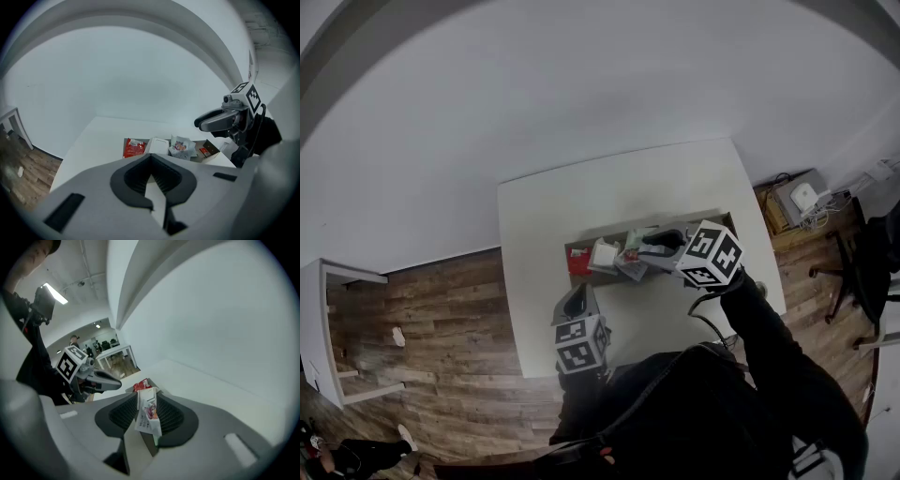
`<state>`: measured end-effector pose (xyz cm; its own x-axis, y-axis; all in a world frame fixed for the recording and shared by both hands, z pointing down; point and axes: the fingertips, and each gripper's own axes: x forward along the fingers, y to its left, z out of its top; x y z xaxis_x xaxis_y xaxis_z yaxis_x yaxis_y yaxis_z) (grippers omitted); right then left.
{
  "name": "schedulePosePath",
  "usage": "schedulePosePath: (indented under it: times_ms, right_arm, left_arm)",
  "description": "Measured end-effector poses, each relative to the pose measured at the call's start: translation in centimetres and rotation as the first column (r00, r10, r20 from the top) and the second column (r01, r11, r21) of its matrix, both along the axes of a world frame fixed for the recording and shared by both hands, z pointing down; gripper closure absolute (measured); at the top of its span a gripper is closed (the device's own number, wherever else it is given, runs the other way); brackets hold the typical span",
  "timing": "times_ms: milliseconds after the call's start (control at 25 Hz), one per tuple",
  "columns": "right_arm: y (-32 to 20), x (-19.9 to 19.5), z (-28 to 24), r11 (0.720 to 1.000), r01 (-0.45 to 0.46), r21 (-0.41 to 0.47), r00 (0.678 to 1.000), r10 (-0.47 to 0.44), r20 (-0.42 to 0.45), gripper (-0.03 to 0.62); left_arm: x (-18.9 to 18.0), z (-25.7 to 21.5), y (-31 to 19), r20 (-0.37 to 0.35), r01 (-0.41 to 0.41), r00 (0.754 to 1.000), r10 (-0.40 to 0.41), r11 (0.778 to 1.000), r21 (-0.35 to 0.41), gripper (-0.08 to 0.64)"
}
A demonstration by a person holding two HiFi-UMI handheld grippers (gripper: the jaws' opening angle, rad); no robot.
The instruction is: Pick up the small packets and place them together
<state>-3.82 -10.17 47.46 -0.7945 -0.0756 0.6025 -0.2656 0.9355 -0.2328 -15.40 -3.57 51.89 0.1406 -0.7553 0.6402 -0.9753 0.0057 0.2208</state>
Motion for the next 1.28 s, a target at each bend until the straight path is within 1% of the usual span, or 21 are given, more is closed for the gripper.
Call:
schedulePosePath:
  times_ms: [160, 280, 360, 480, 640, 760, 920, 1000, 1160, 1280]
  right_arm:
    - [-1.5, 1.0, -3.0, 0.992, -0.122, 0.043, 0.983, 0.115, 0.143, 0.506]
    - [-1.7, 1.6, -4.4, 0.983, -0.171, 0.073, 0.97, 0.155, 0.189, 0.512]
    - [-1.8, 2.0, -5.3, 0.971, -0.212, 0.11, 0.96, 0.185, 0.209, 0.538]
    - [-2.2, 2.5, -7.0, 0.942, -0.277, 0.188, 0.944, 0.231, 0.233, 0.58]
    - [-2.5, 2.3, -8.2, 0.921, -0.298, 0.252, 0.94, 0.238, 0.243, 0.59]
    - [-2.4, 2.3, -9.5, 0.909, -0.323, 0.264, 0.925, 0.244, 0.29, 0.591]
    - [-2.5, 2.4, -11.0, 0.899, -0.361, 0.25, 0.898, 0.262, 0.353, 0.591]
    - [-2.5, 2.3, -11.8, 0.884, -0.39, 0.26, 0.885, 0.281, 0.372, 0.591]
    - [-2.2, 2.5, -12.4, 0.846, -0.448, 0.288, 0.868, 0.335, 0.367, 0.592]
    - [-2.1, 2.3, -12.5, 0.832, -0.467, 0.3, 0.864, 0.359, 0.352, 0.592]
  left_arm:
    - [0.5, -0.8, -0.9, 0.008, -0.022, 1.0, 0.022, 1.0, 0.019, 0.56]
    - [1.2, -1.6, -1.7, 0.01, -0.045, 0.999, 0.045, 0.998, 0.039, 0.56]
    - [1.9, -2.7, -2.4, 0.007, -0.063, 0.998, 0.063, 0.996, 0.059, 0.56]
    - [2.8, -4.7, -3.8, 0.012, -0.092, 0.996, 0.091, 0.99, 0.108, 0.56]
    - [3.6, -7.4, -5.6, 0.002, -0.119, 0.993, 0.12, 0.976, 0.182, 0.56]
    - [4.2, -9.6, -6.5, -0.014, -0.129, 0.991, 0.136, 0.962, 0.241, 0.56]
    - [5.6, -12.1, -7.3, -0.057, -0.149, 0.983, 0.175, 0.937, 0.315, 0.56]
    - [6.1, -13.3, -7.5, -0.064, -0.154, 0.981, 0.186, 0.927, 0.342, 0.56]
    - [7.4, -15.1, -7.8, -0.081, -0.151, 0.977, 0.196, 0.912, 0.381, 0.56]
    - [8.2, -15.7, -8.1, -0.059, -0.164, 0.978, 0.202, 0.906, 0.389, 0.56]
